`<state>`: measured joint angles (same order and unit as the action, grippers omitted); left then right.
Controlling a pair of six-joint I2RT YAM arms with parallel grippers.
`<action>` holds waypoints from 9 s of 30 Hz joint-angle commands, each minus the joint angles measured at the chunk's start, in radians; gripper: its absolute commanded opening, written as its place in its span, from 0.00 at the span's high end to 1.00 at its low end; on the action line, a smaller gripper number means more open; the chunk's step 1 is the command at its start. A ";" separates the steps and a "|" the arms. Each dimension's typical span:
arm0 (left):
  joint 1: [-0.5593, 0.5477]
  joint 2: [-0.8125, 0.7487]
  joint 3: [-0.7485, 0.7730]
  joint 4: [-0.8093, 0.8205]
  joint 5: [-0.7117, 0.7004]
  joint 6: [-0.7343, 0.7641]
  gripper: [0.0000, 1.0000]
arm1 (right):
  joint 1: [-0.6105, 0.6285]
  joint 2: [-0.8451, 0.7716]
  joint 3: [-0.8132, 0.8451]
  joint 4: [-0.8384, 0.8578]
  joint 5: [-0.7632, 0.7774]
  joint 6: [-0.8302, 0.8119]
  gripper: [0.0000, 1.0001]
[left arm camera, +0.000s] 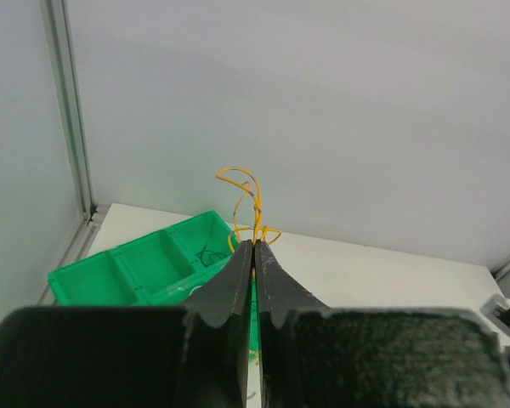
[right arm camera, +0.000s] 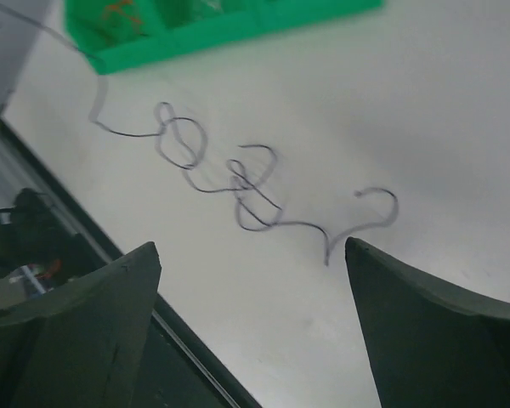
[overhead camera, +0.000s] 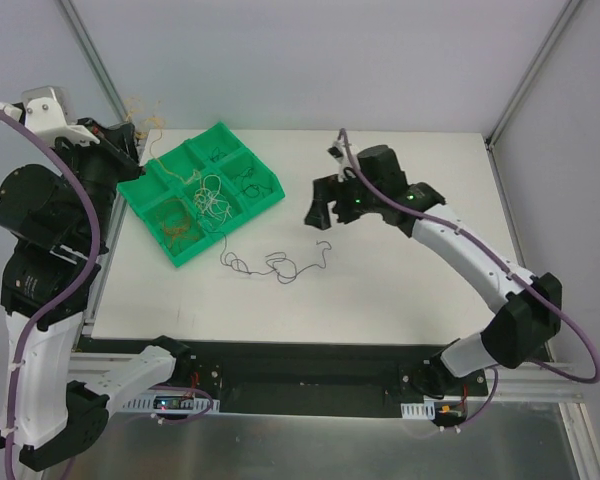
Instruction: Untangle the cables
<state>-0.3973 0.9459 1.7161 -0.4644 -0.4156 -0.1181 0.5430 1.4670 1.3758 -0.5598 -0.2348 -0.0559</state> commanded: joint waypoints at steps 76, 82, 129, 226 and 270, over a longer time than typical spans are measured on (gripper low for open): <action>0.475 0.468 -0.127 0.199 0.446 -0.543 1.00 | -0.288 -0.484 -0.486 -0.270 0.002 0.136 0.99; 0.515 0.588 -0.078 0.220 0.456 -0.525 1.00 | -0.310 -0.491 -0.482 -0.288 0.017 0.117 0.99; 0.575 1.027 0.002 0.225 0.509 -0.584 1.00 | -0.368 -0.264 -0.317 -0.328 -0.009 0.108 1.00; -0.304 0.938 -0.397 -0.108 0.792 -0.230 0.47 | -0.388 -0.358 -0.414 -0.361 -0.278 0.133 0.99; -0.066 -0.206 -0.415 -0.246 -0.626 0.328 1.00 | -0.608 0.162 0.103 -0.568 0.545 0.114 0.99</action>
<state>-0.4694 0.7826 1.2800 -0.7158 -1.0859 0.1261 -0.0662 1.6001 1.3865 -1.0821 0.4465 0.0883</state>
